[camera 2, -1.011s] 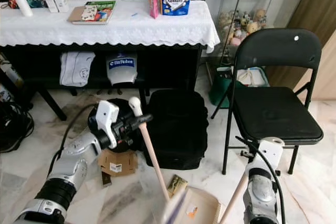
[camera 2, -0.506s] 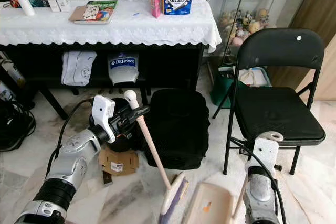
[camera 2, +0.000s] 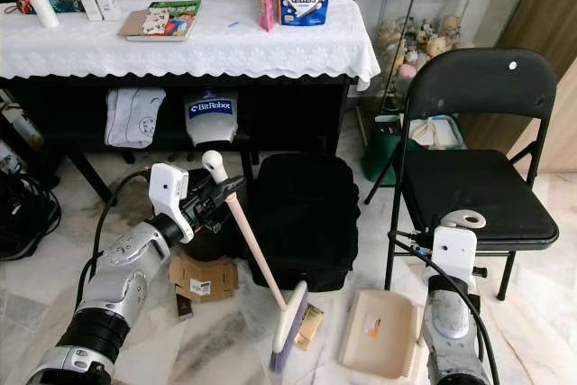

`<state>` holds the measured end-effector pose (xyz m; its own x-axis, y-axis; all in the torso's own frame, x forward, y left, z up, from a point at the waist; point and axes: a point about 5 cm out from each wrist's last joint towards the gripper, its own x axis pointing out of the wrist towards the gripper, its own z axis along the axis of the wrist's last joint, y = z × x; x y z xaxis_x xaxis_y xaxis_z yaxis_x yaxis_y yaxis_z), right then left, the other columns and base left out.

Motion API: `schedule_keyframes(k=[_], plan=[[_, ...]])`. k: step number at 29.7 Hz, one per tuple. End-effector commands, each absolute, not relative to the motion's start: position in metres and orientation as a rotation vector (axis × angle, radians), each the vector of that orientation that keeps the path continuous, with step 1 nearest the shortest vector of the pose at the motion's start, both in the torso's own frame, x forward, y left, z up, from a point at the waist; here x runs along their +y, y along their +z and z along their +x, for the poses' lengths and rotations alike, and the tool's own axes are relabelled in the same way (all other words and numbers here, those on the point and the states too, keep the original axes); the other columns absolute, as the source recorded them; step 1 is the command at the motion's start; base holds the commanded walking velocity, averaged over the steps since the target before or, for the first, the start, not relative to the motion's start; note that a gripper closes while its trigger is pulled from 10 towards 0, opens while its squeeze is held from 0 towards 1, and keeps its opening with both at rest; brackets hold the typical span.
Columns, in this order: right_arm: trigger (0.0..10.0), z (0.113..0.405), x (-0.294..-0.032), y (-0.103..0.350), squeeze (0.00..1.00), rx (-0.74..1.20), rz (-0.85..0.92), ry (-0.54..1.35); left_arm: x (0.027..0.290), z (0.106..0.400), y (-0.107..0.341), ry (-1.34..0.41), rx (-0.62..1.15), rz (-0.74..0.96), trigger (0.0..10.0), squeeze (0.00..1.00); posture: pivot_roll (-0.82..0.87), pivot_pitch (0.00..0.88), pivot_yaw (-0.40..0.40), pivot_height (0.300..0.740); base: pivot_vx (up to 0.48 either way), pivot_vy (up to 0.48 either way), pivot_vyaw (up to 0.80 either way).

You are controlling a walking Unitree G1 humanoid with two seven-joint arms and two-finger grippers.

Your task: Sweep floor

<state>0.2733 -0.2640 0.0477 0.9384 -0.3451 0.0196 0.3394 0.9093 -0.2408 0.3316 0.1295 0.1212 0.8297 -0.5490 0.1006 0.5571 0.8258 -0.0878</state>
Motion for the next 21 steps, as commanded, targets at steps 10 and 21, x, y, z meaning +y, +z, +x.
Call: schedule_keyframes(k=[10, 21], plan=[[10.0, 0.263, -0.265, 0.031, 0.0, 0.101, -0.243, -0.352, 0.135, 0.329, 0.124, -0.555, -0.107, -0.104, 10.0, 0.0, -0.05, 0.043, 0.016, 0.74, 0.0, 0.0, 0.0], [10.0, 0.256, -0.27, 0.024, 0.0, 0.132, -0.272, -0.345, 0.145, 0.326, 0.115, -0.459, -0.094, -0.128, 10.0, 0.0, -0.05, 0.08, 0.015, 0.74, 0.0, 0.0, 0.0]])
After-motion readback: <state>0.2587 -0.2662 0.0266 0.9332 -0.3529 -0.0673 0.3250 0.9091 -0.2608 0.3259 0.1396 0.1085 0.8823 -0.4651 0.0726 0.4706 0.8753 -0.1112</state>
